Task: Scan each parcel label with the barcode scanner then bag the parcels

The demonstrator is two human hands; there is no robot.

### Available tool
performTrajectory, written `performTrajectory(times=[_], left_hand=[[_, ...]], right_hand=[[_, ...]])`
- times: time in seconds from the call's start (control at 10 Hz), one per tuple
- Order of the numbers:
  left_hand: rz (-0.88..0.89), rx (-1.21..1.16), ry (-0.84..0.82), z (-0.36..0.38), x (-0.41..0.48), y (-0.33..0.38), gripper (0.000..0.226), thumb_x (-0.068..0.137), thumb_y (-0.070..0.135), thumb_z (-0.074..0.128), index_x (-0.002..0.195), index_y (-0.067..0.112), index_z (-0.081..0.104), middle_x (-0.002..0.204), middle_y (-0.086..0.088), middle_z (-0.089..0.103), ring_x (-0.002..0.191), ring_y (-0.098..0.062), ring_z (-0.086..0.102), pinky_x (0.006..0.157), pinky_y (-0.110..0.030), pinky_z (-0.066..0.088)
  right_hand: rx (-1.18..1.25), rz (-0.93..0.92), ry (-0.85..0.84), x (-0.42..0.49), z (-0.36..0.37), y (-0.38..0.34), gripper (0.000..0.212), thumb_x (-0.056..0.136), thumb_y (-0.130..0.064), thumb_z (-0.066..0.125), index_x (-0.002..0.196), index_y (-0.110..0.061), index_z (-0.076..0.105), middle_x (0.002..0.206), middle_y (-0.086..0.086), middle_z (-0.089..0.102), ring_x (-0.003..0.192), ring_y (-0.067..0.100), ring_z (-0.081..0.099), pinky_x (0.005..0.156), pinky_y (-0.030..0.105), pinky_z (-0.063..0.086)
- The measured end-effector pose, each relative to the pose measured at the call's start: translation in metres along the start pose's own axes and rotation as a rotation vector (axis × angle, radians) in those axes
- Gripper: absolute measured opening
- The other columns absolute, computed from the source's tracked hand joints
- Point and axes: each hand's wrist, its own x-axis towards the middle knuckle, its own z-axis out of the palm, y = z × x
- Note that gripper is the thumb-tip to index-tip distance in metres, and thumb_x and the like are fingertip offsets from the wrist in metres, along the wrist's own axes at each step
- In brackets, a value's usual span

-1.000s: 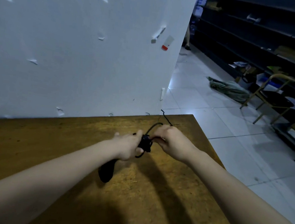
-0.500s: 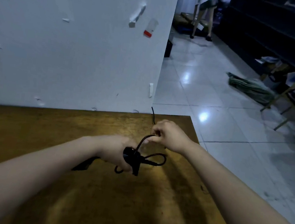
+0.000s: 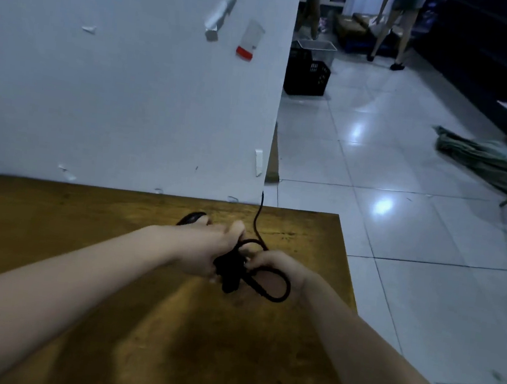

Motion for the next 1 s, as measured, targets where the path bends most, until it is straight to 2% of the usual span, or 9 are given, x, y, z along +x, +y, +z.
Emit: performTrajectory(times=[0.1,0.2,0.3,0.4,0.6,0.7,0.8,0.9,1.0], left_hand=[[0.026,0.324,0.083,0.001,0.028,-0.001,0.070,0.086,0.019,0.060,0.141,0.014,0.017,0.135,-0.006,0.046,0.123,-0.022,0.043,0.116,-0.054,0.016],[0.129,0.607,0.212,0.021,0.069,-0.014,0.070,0.086,0.013,0.060,0.146,0.011,0.025,0.145,-0.006,0.042,0.136,-0.023,0.038,0.116,-0.058,0.016],[0.191,0.604,0.291,0.037,0.087,-0.021,0.066,0.078,0.014,0.071,0.137,0.011,0.042,0.135,-0.007,0.056,0.129,-0.023,0.049,0.113,-0.055,0.027],[0.186,0.559,0.333,0.053,0.113,-0.028,0.071,0.063,0.017,0.082,0.127,0.013,0.053,0.126,-0.012,0.062,0.123,-0.027,0.056,0.102,-0.052,0.041],[0.033,0.573,0.123,0.059,0.146,-0.020,0.073,0.087,0.021,0.062,0.147,0.013,0.023,0.155,-0.015,0.022,0.146,-0.032,0.013,0.116,-0.059,0.006],[-0.028,0.586,0.015,0.059,0.157,-0.014,0.063,0.087,0.026,0.062,0.143,0.012,0.036,0.152,-0.017,0.029,0.143,-0.035,0.019,0.115,-0.063,0.003],[-0.100,0.520,-0.091,0.064,0.175,-0.015,0.065,0.090,0.027,0.057,0.147,0.008,0.030,0.151,-0.019,0.031,0.141,-0.035,0.024,0.116,-0.060,0.006],[-0.086,0.381,-0.052,0.070,0.184,-0.025,0.081,0.090,0.017,0.056,0.152,0.010,0.005,0.156,-0.021,0.019,0.145,-0.035,0.015,0.119,-0.054,0.005],[-0.057,0.089,-0.009,0.062,0.173,-0.035,0.098,0.085,-0.005,0.055,0.151,0.020,-0.012,0.158,-0.021,-0.005,0.147,-0.034,-0.008,0.120,-0.045,0.002]], right_hand=[[-0.023,0.062,0.039,0.002,-0.008,0.012,0.038,0.086,-0.018,0.054,0.123,-0.014,0.052,0.116,0.021,0.064,0.092,0.033,0.065,0.081,0.042,0.055],[-0.327,0.106,0.239,0.016,-0.018,0.022,0.040,0.096,-0.029,0.050,0.135,-0.021,0.042,0.126,0.006,0.059,0.105,0.029,0.060,0.095,0.043,0.050],[-0.558,0.048,0.388,0.027,-0.021,0.027,0.036,0.098,-0.028,0.047,0.133,-0.023,0.043,0.121,0.003,0.057,0.108,0.024,0.056,0.099,0.041,0.047],[-0.691,0.071,0.561,0.049,-0.029,0.049,0.036,0.096,-0.033,0.047,0.129,-0.021,0.042,0.113,0.003,0.061,0.099,0.020,0.060,0.088,0.037,0.052],[-0.319,0.151,0.542,0.067,-0.041,0.052,0.032,0.098,-0.031,0.043,0.129,-0.023,0.047,0.097,-0.008,0.057,0.090,0.010,0.054,0.078,0.024,0.043],[-0.417,0.146,0.529,0.070,-0.043,0.053,0.031,0.098,-0.036,0.043,0.122,-0.021,0.054,0.101,-0.002,0.060,0.094,0.016,0.057,0.086,0.032,0.048],[-1.004,0.221,0.569,0.080,-0.043,0.063,0.049,0.090,-0.054,0.046,0.127,-0.023,0.051,0.126,0.008,0.049,0.104,0.024,0.058,0.086,0.038,0.051],[-1.193,0.237,0.606,0.083,-0.046,0.064,0.069,0.080,-0.066,0.051,0.136,-0.026,0.041,0.137,0.007,0.043,0.114,0.024,0.054,0.087,0.036,0.051],[-1.110,0.255,0.657,0.075,-0.051,0.060,0.088,0.072,-0.058,0.069,0.143,-0.023,0.031,0.144,0.006,0.037,0.127,0.023,0.045,0.098,0.035,0.047]])
